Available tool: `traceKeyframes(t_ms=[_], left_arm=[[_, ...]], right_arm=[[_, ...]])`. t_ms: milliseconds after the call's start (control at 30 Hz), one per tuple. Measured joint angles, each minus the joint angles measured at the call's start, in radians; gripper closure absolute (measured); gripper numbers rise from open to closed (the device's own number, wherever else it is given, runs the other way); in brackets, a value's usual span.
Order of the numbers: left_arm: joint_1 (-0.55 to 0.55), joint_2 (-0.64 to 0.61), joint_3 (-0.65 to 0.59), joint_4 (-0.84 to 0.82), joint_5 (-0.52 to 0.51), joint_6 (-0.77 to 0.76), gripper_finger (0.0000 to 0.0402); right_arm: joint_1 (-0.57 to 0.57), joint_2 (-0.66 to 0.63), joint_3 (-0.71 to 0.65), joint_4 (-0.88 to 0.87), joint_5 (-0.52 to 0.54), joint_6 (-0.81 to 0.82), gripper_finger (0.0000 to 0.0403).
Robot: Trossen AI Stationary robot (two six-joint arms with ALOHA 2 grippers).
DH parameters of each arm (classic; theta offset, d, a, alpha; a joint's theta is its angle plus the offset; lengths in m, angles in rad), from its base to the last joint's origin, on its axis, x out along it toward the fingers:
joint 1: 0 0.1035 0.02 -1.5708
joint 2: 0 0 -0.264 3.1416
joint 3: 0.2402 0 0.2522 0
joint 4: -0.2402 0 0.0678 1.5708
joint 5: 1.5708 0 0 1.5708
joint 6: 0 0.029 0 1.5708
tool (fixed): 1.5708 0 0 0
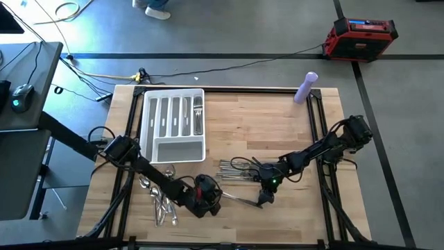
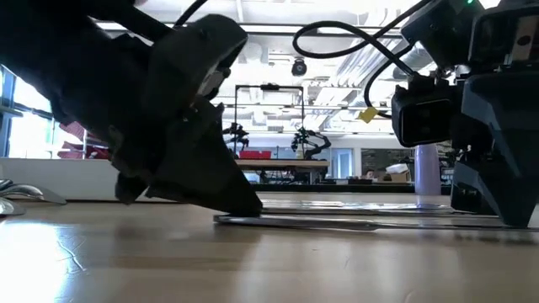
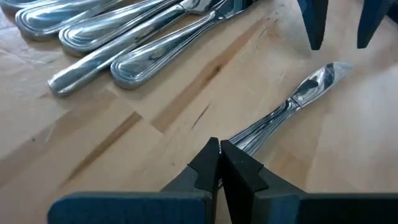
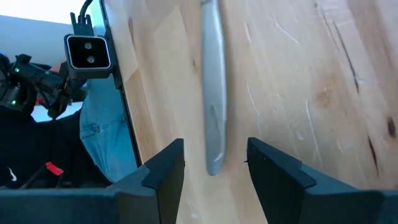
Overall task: Sort silverware
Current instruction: Put the knife in the silverware tray
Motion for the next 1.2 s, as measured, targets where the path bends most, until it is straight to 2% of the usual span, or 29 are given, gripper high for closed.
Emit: traceKeyframes(t_ms=[100, 167, 367, 567, 800, 867, 933, 1067, 1133, 1200], left_arm=[[0.0, 0.0, 0.013, -0.019, -0.012, 0.014, 0.0401], [0.007, 0.002, 0.038, -0.061, -0.015, 0.05, 0.0401], [0.017, 0.011, 0.175, -0.276, -0.067, 0.171, 0.0401], [0.017, 0.015, 0.266, -0.436, -0.097, 0.219, 0.0401], [-0.013, -0.002, 0.38, -0.665, -0.232, 0.224, 0.0402], [-0.026, -0.006, 0.421, -0.692, -0.259, 0.301, 0.0402], [-0.039, -0.006, 0.446, -0.662, -0.25, 0.455, 0.0401], [-0.046, 0.003, 0.441, -0.529, -0.118, 0.764, 0.0401], [-0.035, 0.014, 0.438, -0.514, -0.063, 0.84, 0.0401], [-0.025, 0.027, 0.438, -0.497, -0.049, 0.909, 0.0398]], right_arm=[[0.001, 0.002, 0.021, -0.029, 0.008, -0.034, 0.0246], [0.003, 0.005, 0.046, -0.053, 0.019, -0.121, 0.0246], [0.011, 0.009, 0.149, -0.246, 0.023, -0.317, 0.0246], [0.078, 0.005, 0.193, -0.335, 0.143, -0.361, 0.0246], [0.127, 0.004, 0.195, -0.358, 0.24, -0.361, 0.0232], [0.134, 0.004, 0.195, -0.352, 0.248, -0.362, 0.0214], [0.143, 0.004, 0.207, -0.354, 0.251, -0.373, 0.0193], [0.182, 0.007, 0.263, -0.396, 0.318, -0.414, 0.0156], [0.203, 0.011, 0.308, -0.463, 0.383, -0.405, 0.0148], [0.222, 0.011, 0.35, -0.54, 0.447, -0.374, 0.0145]])
